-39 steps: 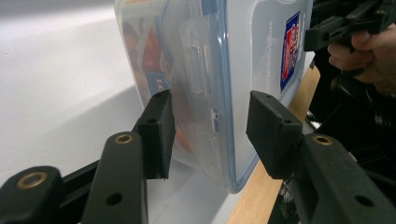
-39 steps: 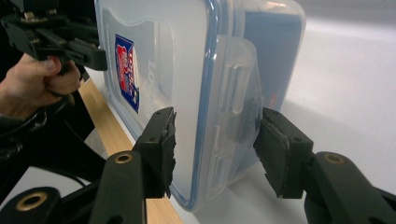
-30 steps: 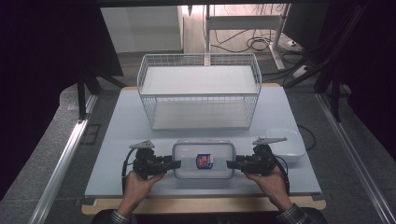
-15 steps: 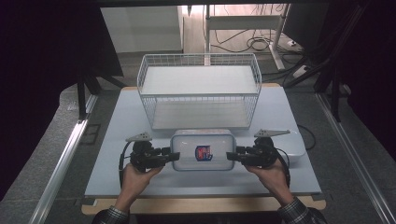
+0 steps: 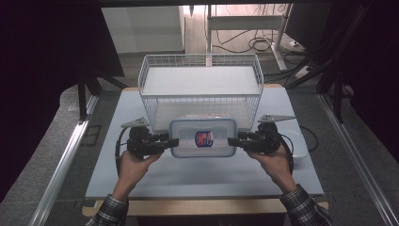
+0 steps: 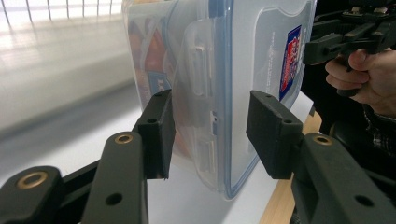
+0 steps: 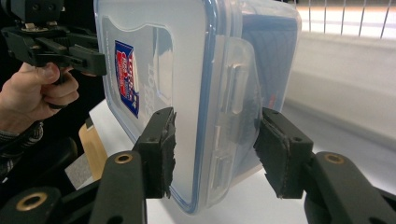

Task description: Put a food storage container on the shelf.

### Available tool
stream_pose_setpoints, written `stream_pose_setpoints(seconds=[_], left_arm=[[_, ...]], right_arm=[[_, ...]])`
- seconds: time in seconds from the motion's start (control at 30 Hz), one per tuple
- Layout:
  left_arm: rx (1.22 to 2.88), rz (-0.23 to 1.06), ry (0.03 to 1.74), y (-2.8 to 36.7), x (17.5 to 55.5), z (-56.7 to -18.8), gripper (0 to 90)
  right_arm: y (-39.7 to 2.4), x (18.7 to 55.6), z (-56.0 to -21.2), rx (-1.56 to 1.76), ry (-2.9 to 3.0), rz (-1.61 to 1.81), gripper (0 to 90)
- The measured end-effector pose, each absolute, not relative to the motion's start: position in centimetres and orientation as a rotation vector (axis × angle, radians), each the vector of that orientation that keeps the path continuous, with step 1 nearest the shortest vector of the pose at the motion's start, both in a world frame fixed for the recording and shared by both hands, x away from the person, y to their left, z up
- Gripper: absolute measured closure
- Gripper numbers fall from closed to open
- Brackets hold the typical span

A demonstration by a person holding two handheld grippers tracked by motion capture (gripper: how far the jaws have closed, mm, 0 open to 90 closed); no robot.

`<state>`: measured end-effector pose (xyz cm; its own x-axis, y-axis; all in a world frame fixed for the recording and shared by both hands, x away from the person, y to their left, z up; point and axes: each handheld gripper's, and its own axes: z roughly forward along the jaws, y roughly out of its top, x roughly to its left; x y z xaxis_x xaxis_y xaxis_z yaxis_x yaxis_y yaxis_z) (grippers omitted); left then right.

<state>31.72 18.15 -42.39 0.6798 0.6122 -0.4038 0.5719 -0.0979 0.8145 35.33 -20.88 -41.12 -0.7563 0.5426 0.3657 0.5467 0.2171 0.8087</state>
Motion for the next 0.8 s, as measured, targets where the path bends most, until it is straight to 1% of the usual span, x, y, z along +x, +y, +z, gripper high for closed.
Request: stream_pose_setpoints(seconds=[0.8], left_arm=[[1.721,0.111,0.919,19.2,36.6,-36.1,52.1]], right_arm=[[-19.8,40.0,-35.0,-1.086,-2.438,-1.717,49.6]])
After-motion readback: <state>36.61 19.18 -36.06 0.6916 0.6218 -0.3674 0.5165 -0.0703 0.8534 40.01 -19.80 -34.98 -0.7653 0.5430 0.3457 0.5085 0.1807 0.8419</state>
